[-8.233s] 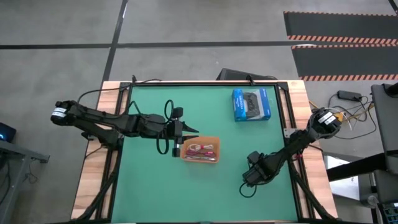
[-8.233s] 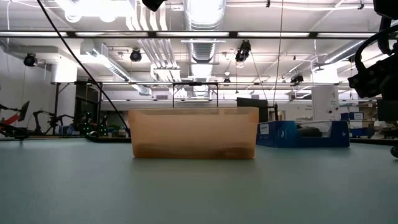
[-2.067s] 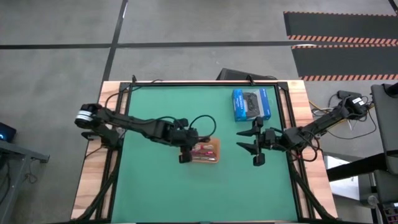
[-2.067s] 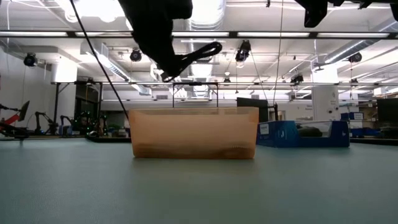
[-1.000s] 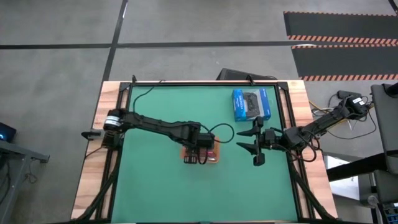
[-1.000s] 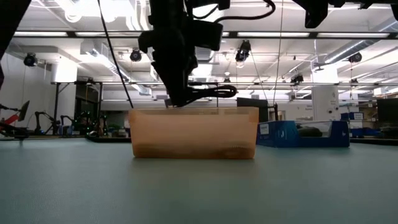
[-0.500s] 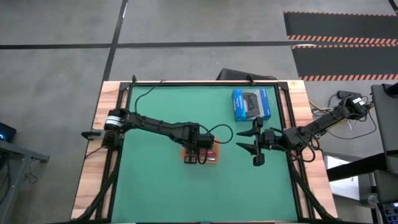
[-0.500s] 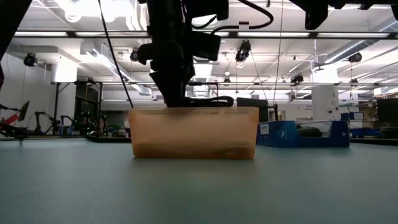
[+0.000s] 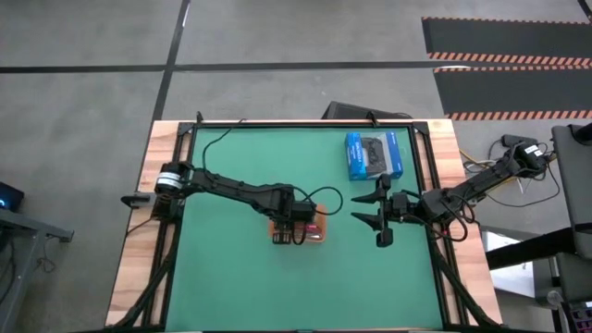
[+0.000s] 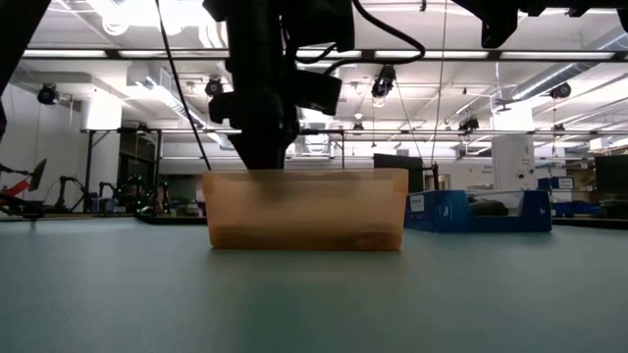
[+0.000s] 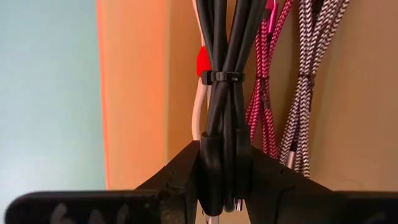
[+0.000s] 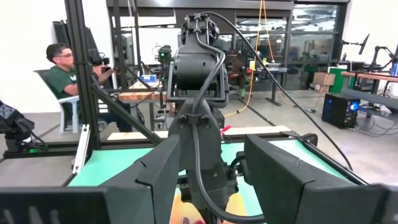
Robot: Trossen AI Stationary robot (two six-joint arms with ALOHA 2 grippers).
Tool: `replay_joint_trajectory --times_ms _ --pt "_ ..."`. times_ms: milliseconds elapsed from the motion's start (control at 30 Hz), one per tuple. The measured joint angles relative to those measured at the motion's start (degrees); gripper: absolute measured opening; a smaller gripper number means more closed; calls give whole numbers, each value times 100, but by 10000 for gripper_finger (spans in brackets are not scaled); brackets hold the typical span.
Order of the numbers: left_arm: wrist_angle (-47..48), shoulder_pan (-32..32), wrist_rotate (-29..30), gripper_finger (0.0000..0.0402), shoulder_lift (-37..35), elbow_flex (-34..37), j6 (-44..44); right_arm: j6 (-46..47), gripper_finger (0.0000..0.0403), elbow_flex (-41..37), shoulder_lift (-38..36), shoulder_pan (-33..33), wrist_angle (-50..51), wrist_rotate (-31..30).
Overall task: Pick and place USB-C Cables
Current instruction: Put the black charger cable into the orange bin
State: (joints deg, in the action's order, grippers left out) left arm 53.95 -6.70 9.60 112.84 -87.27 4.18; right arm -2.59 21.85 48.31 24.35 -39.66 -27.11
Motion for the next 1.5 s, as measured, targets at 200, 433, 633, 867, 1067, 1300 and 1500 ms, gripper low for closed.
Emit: replay_joint_trajectory --times_ms 200,433,633,867,1067,1300,1500 --pt "-104 0 -1 78 0 55 5 0 171 0 0 1 2 -10" --pt "-525 2 -28 78 -2 272 3 31 171 0 0 1 16 -16" --pt "-574 7 -54 78 -2 331 1 46 171 0 0 1 39 -30" --pt "-606 7 -56 79 -2 331 -2 64 171 0 0 -1 41 -50" --pt "-688 7 -55 106 -2 331 -4 68 171 0 0 1 41 -50" --pt "-698 7 -46 120 -3 331 -6 68 171 0 0 0 41 -50" --pt "-673 7 -25 121 -70 307 -4 68 171 0 0 1 44 -50"
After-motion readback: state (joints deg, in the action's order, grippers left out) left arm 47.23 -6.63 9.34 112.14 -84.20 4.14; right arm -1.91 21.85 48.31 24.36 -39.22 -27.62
